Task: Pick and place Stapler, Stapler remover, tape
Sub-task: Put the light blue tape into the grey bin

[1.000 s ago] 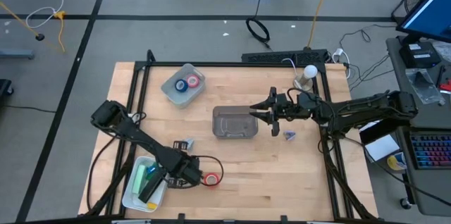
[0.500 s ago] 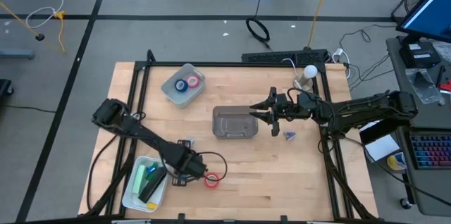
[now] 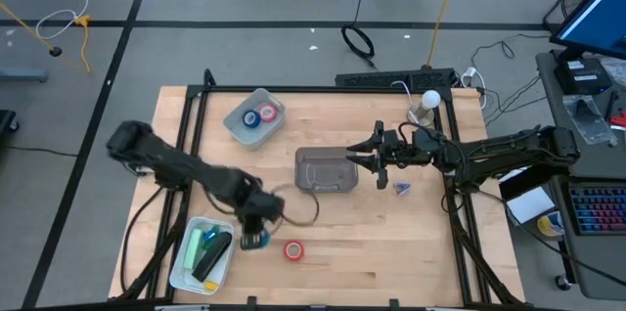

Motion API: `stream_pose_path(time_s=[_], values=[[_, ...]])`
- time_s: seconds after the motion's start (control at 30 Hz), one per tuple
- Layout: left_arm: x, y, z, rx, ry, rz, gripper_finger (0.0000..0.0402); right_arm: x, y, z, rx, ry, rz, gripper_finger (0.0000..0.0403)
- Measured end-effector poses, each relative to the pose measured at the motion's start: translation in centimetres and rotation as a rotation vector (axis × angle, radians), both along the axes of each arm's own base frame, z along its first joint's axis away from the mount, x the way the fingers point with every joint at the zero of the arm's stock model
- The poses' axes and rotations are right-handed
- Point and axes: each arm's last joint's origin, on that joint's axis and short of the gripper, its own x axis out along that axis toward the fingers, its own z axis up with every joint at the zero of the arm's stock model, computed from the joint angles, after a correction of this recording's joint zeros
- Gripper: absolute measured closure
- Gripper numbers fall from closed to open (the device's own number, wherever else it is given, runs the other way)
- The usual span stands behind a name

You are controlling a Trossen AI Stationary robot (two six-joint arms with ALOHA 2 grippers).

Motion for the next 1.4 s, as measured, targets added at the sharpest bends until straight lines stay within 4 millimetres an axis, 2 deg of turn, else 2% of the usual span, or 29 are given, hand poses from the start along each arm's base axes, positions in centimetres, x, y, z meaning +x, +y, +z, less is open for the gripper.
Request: stream_pose_path(time_s=[0.1,0.27,0.37,0.47,0.63,0.73,0.87,1.1,1.27,1.4], values=[[-1.0,2.0,3.9,0.036,-0.154,0.142,0.0365,0.0,0.0,0.0,0.000,0.000,0.000,0.0292],[-3.9,6.0,9.7,0.228,-0.473,0.447,0.0365,0.0,0.0,0.0,0.000,0.000,0.000,0.0293],[-6.0,8.2,11.9,0.379,-0.616,0.598,0.0365,0.0,0.0,0.0,0.000,0.000,-0.001,0.0291],[-7.7,10.4,13.0,0.533,-0.661,0.729,0.0365,0.0,0.0,0.0,0.000,0.000,-0.002,0.0292],[-9.0,14.0,12.4,0.746,-0.496,0.819,0.0365,0.0,0.0,0.0,0.000,0.000,-0.002,0.0293],[-8.5,16.2,11.6,0.827,-0.396,0.812,0.0365,0.0,0.0,0.0,0.000,0.000,-0.003,0.0292],[-7.0,19.2,10.1,0.881,-0.277,0.709,0.0365,0.0,0.0,0.0,0.000,0.000,-0.004,0.0293],[-5.2,24.3,5.5,0.814,0.015,0.471,0.0363,0.0,0.0,0.0,0.000,0.000,-0.003,0.0293],[-5.2,27.9,2.6,0.715,0.133,0.446,0.0362,0.0,0.0,0.0,0.000,0.000,-0.004,0.0296],[-5.3,29.7,1.1,0.626,0.152,0.449,0.0362,0.0,0.0,0.0,0.000,0.000,-0.004,0.0297]])
